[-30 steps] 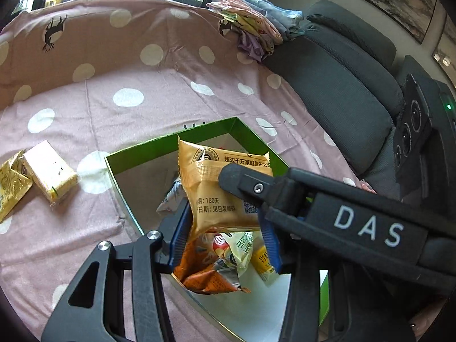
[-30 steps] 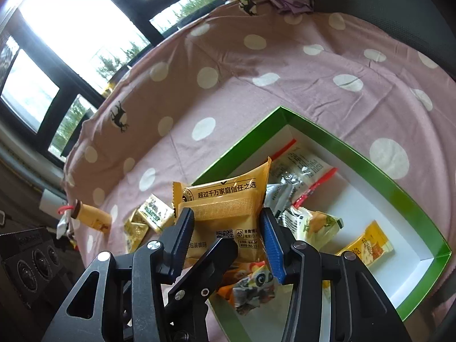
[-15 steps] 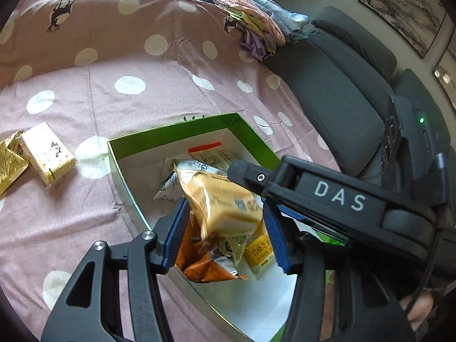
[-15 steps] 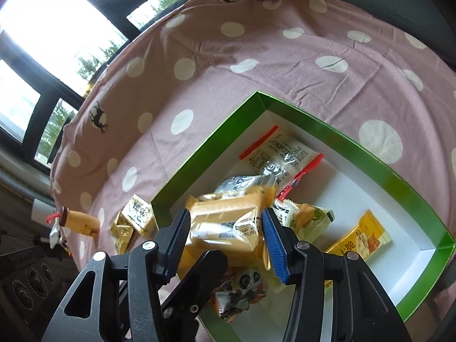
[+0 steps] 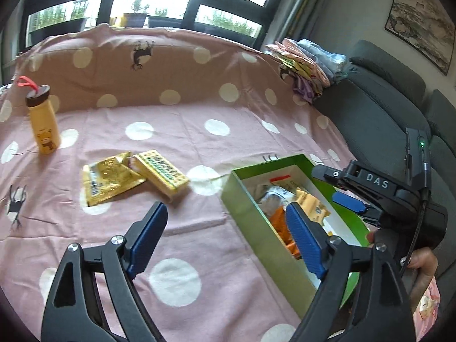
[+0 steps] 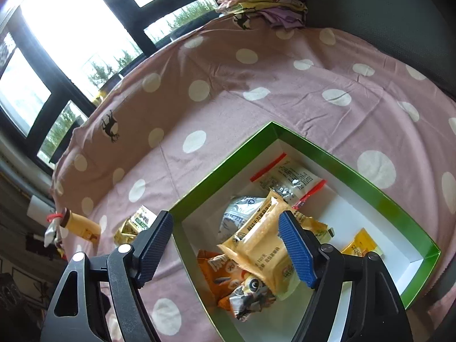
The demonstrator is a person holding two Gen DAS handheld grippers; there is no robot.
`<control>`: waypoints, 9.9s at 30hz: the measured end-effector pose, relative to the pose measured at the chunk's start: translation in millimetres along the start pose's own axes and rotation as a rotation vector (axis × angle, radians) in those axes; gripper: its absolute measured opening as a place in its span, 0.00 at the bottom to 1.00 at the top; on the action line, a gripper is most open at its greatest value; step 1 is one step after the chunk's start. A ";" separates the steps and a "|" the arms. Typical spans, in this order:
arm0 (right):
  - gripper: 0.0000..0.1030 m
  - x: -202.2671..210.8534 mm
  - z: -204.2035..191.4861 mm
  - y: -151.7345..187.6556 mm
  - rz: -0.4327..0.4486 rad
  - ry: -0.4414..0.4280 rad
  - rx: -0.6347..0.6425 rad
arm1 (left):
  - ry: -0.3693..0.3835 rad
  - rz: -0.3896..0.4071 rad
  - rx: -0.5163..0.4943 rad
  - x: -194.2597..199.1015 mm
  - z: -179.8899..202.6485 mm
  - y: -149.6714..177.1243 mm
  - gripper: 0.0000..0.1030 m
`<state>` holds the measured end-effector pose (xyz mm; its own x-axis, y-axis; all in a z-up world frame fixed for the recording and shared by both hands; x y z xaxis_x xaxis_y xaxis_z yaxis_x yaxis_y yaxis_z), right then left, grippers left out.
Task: Organize snacks
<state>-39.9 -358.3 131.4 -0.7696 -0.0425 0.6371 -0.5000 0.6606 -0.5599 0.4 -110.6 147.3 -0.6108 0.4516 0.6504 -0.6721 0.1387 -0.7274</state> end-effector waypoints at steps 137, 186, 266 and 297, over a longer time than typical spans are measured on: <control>0.48 -13.6 -38.2 29.0 -0.093 -0.227 0.112 | 0.227 -0.049 -0.173 -59.5 85.9 3.2 0.41; 0.74 -10.9 57.3 5.9 0.029 0.075 -0.176 | 0.114 -0.088 0.018 -38.1 23.4 3.4 0.69; 0.83 -211.5 -108.3 41.2 -0.420 -0.031 0.277 | -0.036 -0.313 0.263 -145.2 -109.3 5.7 0.34; 0.76 5.8 33.5 6.1 -0.075 0.130 0.016 | 0.180 -0.174 -0.143 -70.1 93.2 4.5 0.82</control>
<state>-60.7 -379.6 113.9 -0.6724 0.0069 0.7402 -0.5611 0.6474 -0.5158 1.1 -223.8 118.8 -0.3985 0.5579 0.7280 -0.6864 0.3450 -0.6401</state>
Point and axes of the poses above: each gripper's, at about its wrist camera, not at the fingertips, and x roughly against the way its jaws point, z to its right, y to its underside, the point moved 1 cm from there along -x, roughly the way its jaws point, and after that the axes turned 8 degrees about -y, right-handed, at the moved point
